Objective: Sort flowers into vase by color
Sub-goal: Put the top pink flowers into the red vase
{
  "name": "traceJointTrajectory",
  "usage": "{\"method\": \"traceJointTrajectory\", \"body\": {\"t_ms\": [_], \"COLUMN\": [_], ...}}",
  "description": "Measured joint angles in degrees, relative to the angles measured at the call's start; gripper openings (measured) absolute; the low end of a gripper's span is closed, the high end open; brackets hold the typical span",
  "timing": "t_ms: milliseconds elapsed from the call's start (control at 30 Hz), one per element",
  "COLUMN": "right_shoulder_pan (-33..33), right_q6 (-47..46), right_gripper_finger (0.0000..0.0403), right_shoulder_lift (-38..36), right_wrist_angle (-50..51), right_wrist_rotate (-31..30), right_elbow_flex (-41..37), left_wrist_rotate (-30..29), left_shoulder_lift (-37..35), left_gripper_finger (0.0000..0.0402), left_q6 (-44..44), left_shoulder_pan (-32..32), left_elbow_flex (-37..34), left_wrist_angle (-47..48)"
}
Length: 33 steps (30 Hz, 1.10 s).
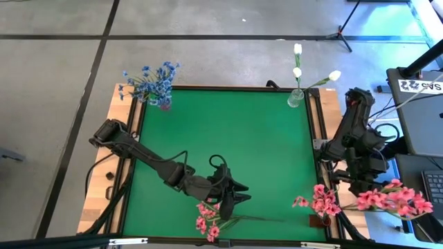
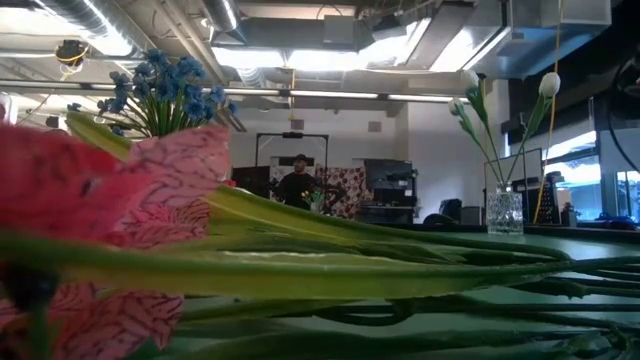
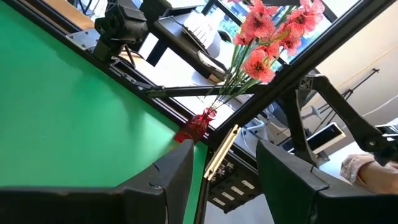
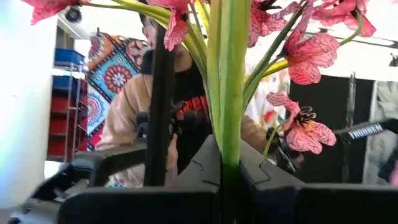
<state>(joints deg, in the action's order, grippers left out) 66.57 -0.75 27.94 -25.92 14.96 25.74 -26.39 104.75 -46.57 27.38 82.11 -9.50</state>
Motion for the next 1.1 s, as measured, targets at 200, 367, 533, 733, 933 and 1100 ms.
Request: {"method": "traceJointTrajectory", "body": {"t_ms": [200,367,533,733,933,1100], "right_shoulder_pan": [1.42,1.34,1.33,1.33,1.33,1.33], "right_q6": [0.00,-0.26,-0.61,-1.84,-1.97,-1.99], "right_gripper_finger": [0.0007,0.0007,0.0007,0.0007,0.0012,0.0006], "right_shoulder_lift": [5.04,10.03,12.14,11.47,10.07,10.14], "right_wrist_angle": [-4.33,-4.92,-6.94,-7.69,-10.28,-9.51], "right_wrist_rotate": [-2.00,-4.55,-4.08,-3.88,-3.83,-3.33], "right_elbow_flex": [0.00,0.00,0.00,0.00,0.00,0.00], "left_wrist_rotate": [0.00,0.00,0.00,0.00,0.00,0.01], "left_shoulder_lift": [0.00,0.00,0.00,0.00,0.00,0.00], "left_gripper_finger": [0.0169,0.0169,0.0169,0.0169,0.0169,0.0169], "left_q6": [0.00,-0.03,-1.09,-1.09,-1.09,-1.09], "left_shoulder_pan": [-0.11,-0.11,0.07,0.55,0.55,0.55], "left_elbow_flex": [0.01,0.00,0.01,0.02,0.00,0.01], "left_wrist_angle": [0.58,1.05,1.14,1.14,1.20,1.36]}}
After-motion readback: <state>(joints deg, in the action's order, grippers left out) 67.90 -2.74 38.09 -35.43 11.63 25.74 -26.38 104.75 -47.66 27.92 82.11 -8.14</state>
